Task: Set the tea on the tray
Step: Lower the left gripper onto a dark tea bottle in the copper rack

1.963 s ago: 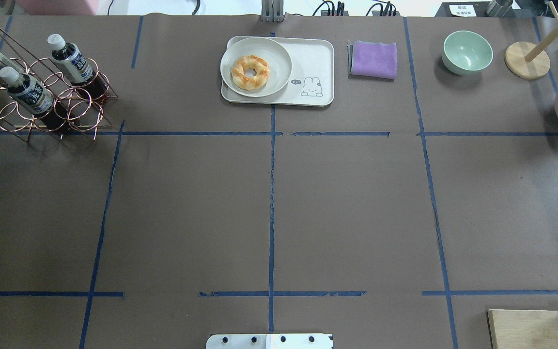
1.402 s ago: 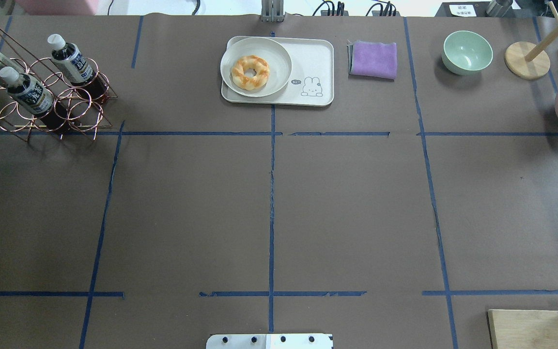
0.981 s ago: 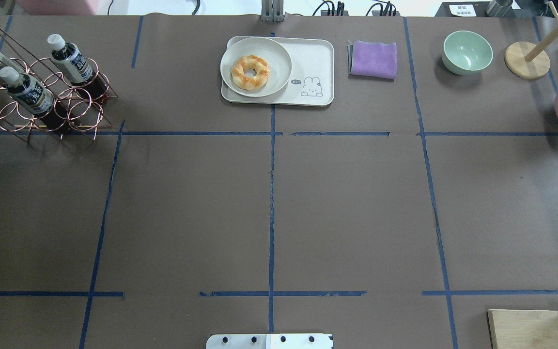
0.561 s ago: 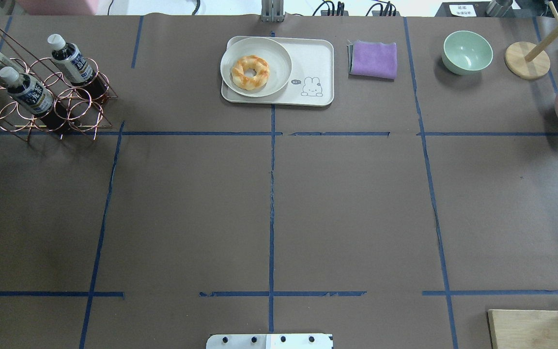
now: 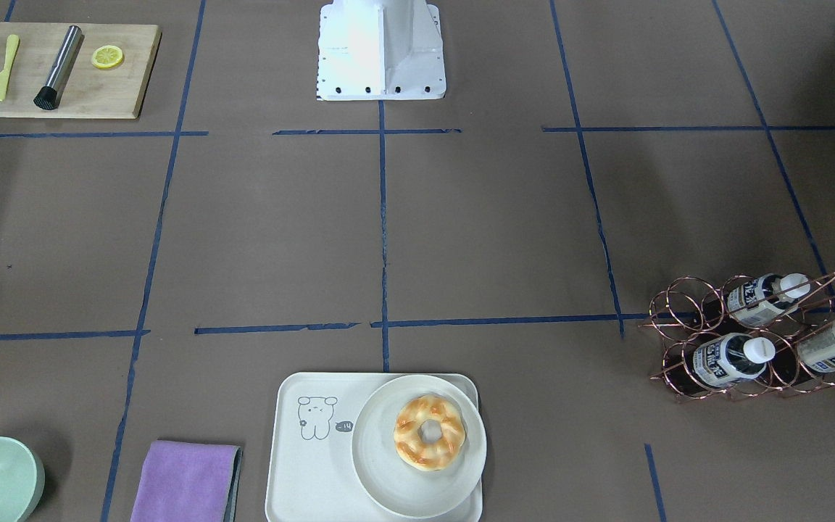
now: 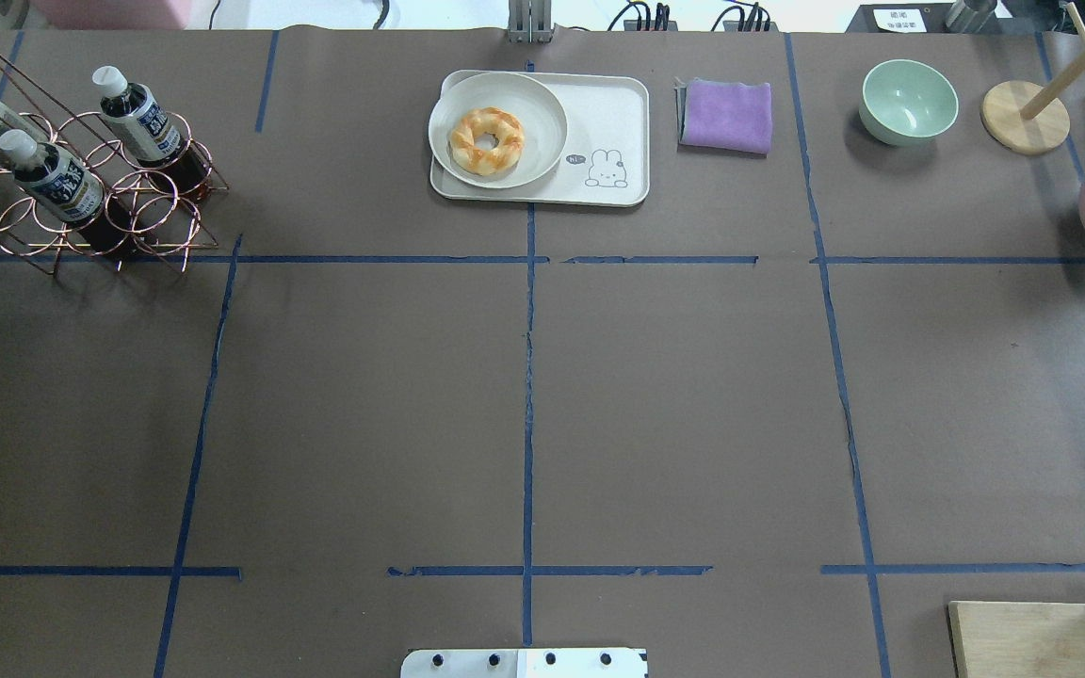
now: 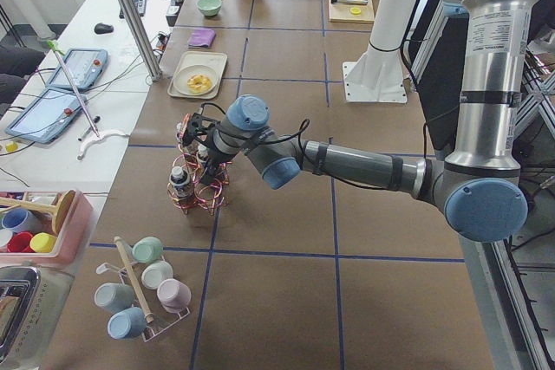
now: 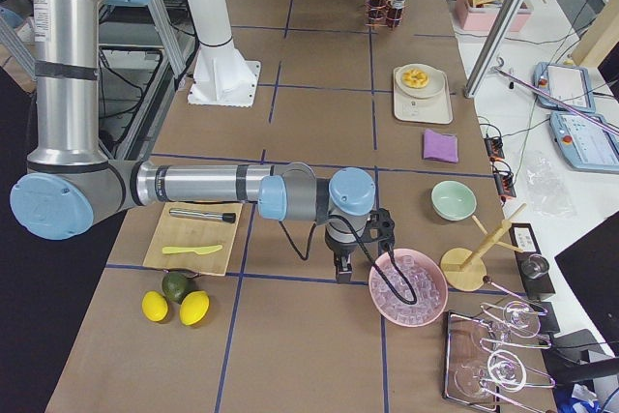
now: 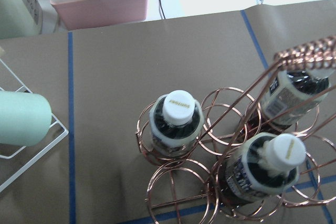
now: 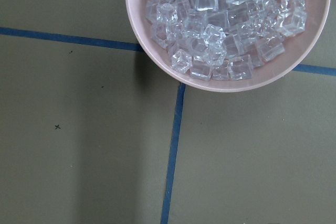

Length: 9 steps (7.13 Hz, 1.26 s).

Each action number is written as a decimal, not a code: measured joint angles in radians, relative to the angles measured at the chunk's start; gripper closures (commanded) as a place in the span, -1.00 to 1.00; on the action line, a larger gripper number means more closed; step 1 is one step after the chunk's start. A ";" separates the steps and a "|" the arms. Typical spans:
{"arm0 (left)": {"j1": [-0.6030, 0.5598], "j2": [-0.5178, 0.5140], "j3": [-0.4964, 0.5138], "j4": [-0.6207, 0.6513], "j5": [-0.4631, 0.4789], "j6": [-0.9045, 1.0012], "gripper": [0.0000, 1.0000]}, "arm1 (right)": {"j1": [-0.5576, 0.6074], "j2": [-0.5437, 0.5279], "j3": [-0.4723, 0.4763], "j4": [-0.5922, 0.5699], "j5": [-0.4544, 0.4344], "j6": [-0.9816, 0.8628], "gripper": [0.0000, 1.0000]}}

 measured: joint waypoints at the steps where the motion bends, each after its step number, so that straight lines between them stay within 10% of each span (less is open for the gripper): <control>1: 0.062 0.000 -0.001 -0.054 0.094 -0.081 -1.00 | 0.000 0.000 0.000 0.000 0.001 0.000 -1.00; 4: 0.211 -0.001 -0.014 -0.124 0.338 -0.207 -0.80 | 0.000 -0.001 0.000 0.001 0.002 0.000 -1.00; 9: 0.285 -0.002 -0.032 -0.123 0.446 -0.215 -0.60 | 0.000 0.000 -0.002 0.001 0.000 -0.001 -1.00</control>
